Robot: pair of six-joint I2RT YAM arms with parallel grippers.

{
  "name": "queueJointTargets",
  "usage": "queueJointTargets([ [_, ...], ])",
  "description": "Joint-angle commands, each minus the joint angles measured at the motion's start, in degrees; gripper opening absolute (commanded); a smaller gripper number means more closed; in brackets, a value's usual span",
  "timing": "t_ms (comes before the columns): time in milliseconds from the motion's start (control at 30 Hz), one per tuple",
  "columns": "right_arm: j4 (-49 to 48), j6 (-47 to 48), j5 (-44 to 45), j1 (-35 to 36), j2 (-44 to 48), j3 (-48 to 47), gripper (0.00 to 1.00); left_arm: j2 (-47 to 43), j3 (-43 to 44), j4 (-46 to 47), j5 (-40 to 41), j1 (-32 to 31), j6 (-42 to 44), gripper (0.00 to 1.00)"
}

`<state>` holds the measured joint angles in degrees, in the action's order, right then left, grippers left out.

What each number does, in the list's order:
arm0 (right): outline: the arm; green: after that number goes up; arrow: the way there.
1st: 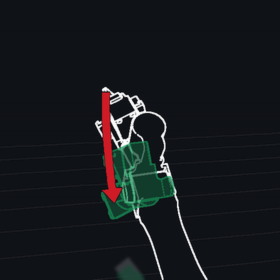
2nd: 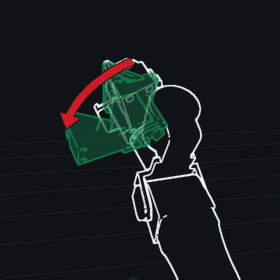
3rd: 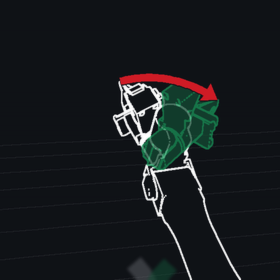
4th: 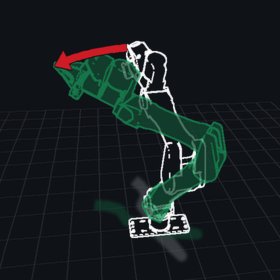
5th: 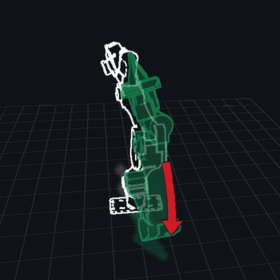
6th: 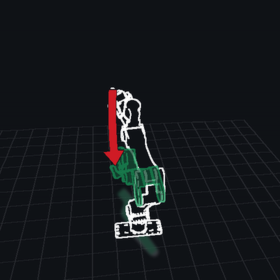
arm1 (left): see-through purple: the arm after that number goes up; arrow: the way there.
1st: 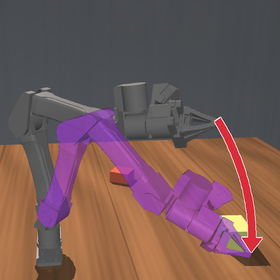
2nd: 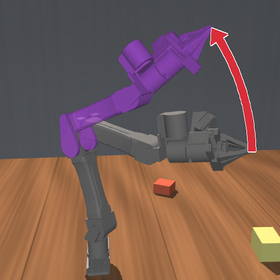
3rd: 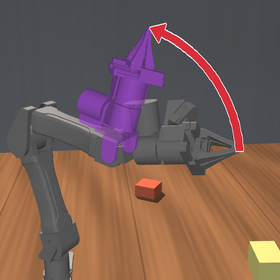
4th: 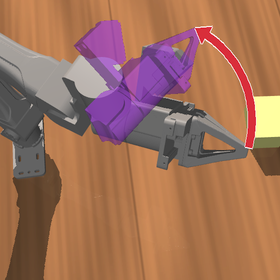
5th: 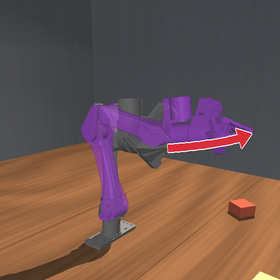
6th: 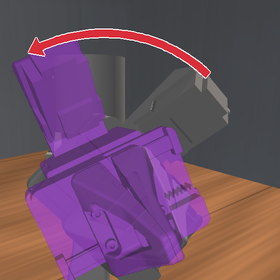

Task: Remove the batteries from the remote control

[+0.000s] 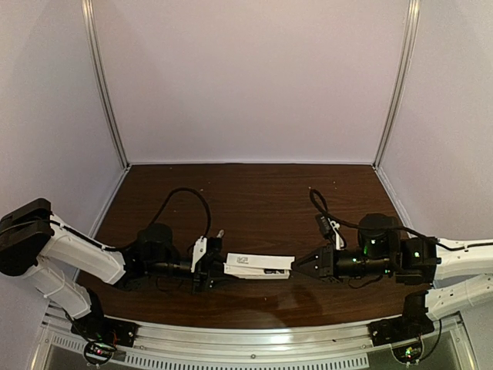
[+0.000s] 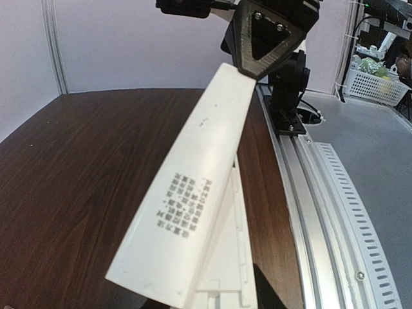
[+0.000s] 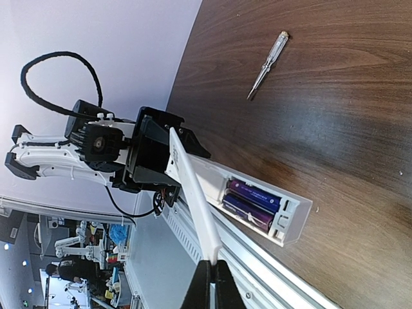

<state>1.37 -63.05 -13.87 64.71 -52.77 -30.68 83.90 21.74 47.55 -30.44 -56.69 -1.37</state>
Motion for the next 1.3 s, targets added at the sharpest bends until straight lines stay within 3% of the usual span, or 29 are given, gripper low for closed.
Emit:
queueJointTargets([
  [0,-0.2,1.5,1.1,-0.3,0.5,0.1,0.00,-1.6,0.3,4.5,0.6,-0.2,-0.5,0.00],
  [700,10.6,7.7,7.4,-2.0,2.6,-8.6,0.00,-5.2,-2.2,3.1,3.4,-0.2,-1.5,0.00],
  [1000,20.8,16.2,21.3,-2.8,2.5,-12.3,0.00,-6.9,-4.1,3.0,4.8,-0.2,-2.6,0.00],
  [1267,30.2,18.9,41.6,-2.8,-1.4,-13.3,0.00,-7.3,-5.2,2.8,6.5,-0.2,-3.6,0.00],
])
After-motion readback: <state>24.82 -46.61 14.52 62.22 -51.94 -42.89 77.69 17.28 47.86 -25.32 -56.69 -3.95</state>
